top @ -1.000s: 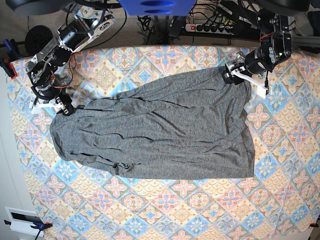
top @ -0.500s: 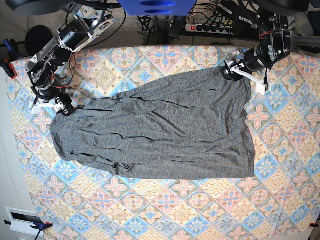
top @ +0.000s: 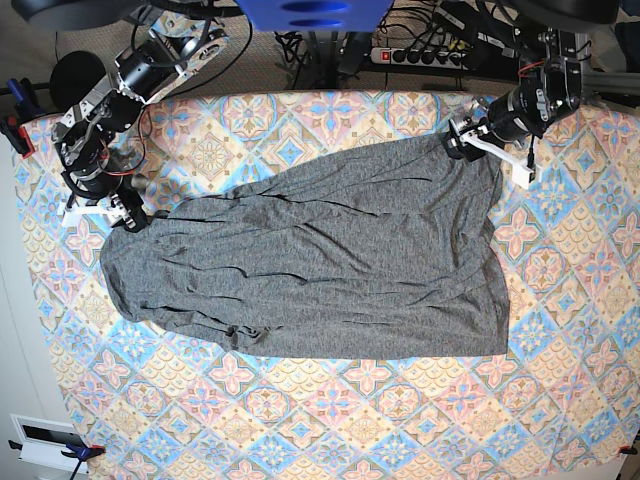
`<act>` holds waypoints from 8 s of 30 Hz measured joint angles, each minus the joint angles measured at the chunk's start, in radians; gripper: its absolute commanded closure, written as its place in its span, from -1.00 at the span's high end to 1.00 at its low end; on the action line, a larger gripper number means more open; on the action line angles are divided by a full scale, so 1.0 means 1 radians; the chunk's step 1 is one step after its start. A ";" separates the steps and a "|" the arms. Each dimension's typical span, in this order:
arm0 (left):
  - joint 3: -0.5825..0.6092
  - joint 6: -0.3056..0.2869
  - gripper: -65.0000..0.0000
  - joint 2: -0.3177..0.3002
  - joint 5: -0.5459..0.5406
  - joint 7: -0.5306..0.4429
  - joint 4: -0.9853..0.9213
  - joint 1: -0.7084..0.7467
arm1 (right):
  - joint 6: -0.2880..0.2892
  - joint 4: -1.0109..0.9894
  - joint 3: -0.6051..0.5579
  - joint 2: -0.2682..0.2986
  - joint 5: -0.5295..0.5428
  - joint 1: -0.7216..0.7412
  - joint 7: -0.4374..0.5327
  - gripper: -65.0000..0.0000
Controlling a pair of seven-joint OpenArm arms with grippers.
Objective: Layout the t-shirt on the table in an organized manner, then fold the t-shirt properly
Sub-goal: 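Hold the collar corners with both grippers and stretch them apart, then regrasp the collar corner with the left gripper, then pull both collar corners apart to straighten the collar edge, then lower both held collar corners onto the table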
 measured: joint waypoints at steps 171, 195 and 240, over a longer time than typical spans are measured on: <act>-0.478 -0.352 -1.00 0.036 -0.514 0.213 -0.470 -0.108 | 0.011 0.329 -0.075 -0.005 0.139 -0.197 -0.020 -1.00; -0.479 -0.344 -1.00 0.041 -0.577 0.206 -0.609 -0.307 | 0.006 0.261 -0.253 0.001 -0.128 -0.006 -0.012 -1.00; -0.480 -0.361 0.30 -0.021 -0.520 0.167 -0.906 -0.375 | 0.014 0.203 -0.202 0.064 -0.060 -0.042 0.109 -0.15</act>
